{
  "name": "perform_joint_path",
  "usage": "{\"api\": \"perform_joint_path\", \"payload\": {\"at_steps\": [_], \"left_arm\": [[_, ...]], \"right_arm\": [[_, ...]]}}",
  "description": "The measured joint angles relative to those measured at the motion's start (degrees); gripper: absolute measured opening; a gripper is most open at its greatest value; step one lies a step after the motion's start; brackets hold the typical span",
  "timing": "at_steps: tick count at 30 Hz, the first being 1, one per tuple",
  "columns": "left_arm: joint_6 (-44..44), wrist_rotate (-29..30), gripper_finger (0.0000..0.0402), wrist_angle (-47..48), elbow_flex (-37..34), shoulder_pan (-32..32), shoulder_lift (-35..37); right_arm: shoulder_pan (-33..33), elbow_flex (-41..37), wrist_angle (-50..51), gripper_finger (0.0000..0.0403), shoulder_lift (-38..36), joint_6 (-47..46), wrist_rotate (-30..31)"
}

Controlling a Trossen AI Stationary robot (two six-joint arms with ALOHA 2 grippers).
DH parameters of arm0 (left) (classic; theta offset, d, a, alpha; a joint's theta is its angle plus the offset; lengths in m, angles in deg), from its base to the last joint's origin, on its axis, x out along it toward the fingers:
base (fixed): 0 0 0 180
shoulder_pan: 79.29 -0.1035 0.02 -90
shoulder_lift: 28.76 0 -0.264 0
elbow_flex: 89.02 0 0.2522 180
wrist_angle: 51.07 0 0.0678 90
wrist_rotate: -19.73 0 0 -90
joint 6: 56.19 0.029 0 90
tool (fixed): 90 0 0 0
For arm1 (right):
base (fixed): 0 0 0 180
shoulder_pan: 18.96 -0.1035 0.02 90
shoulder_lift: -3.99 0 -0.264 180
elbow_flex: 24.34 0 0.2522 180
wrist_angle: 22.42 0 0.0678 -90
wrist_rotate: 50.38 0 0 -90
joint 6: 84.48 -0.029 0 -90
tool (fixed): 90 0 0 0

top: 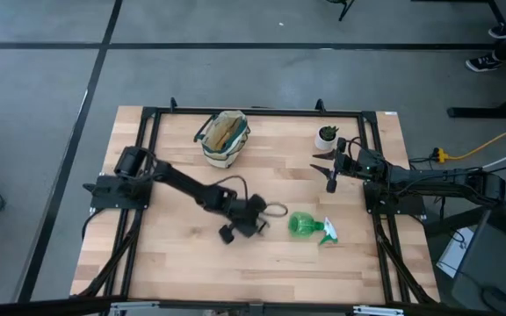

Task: Pick & Place Garden tools in Gardening bag
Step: Put the shear cutter into the gardening bag

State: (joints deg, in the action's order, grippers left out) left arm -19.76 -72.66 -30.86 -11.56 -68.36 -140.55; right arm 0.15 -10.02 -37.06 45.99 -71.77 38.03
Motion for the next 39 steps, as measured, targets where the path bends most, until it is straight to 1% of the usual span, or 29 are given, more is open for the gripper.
{"api": "perform_joint_path", "payload": {"at_steps": [3, 7, 13, 17, 20, 24, 28, 32, 35, 39], "left_arm": [[0.73, 1.06, 0.0025, -5.78, 0.00, -3.83, -0.04], [-5.13, 1.09, 0.0025, -11.36, 0.02, -8.21, 0.05], [-15.30, 2.22, 0.0026, -12.97, 0.11, -12.57, 0.10], [-18.18, 2.03, 0.0026, -13.85, 0.13, -13.87, 0.23], [-21.30, 5.27, 0.0027, -16.59, 0.16, -13.70, 0.23], [-22.19, 9.72, 0.0027, -19.14, 0.24, -11.90, 0.32], [-22.19, 16.51, 0.0027, -19.78, 0.24, -10.01, 1.00], [-22.41, 23.04, 0.0027, -20.38, 0.35, -9.98, 3.34], [-22.55, 25.39, 0.0027, -20.77, 0.66, -10.75, 5.25], [-23.17, 26.05, 0.0028, -21.00, 1.29, -11.61, 8.18]], "right_arm": [[0.00, 0.00, 0.00, 0.0158, 0.00, 0.00, 0.00], [0.00, 0.00, 0.00, 0.0158, 0.00, 0.02, 0.00], [0.00, 0.00, -0.01, 0.0158, 0.00, 0.01, 0.00], [0.00, 0.00, 0.00, 0.0158, 0.00, 0.01, 0.00], [-0.02, 0.00, 0.00, 0.0158, 0.00, 0.02, 0.00], [-0.01, 0.00, 0.00, 0.0158, 0.00, 0.02, 0.00], [-0.02, 0.00, -0.01, 0.0158, 0.00, 0.02, 0.00], [-0.01, 0.00, 0.00, 0.0158, 0.00, 0.00, -0.01], [-0.02, 0.00, 0.00, 0.0158, 0.00, 0.02, -0.04], [-0.02, 0.00, 0.00, 0.0158, 0.00, 0.01, -0.02]]}}
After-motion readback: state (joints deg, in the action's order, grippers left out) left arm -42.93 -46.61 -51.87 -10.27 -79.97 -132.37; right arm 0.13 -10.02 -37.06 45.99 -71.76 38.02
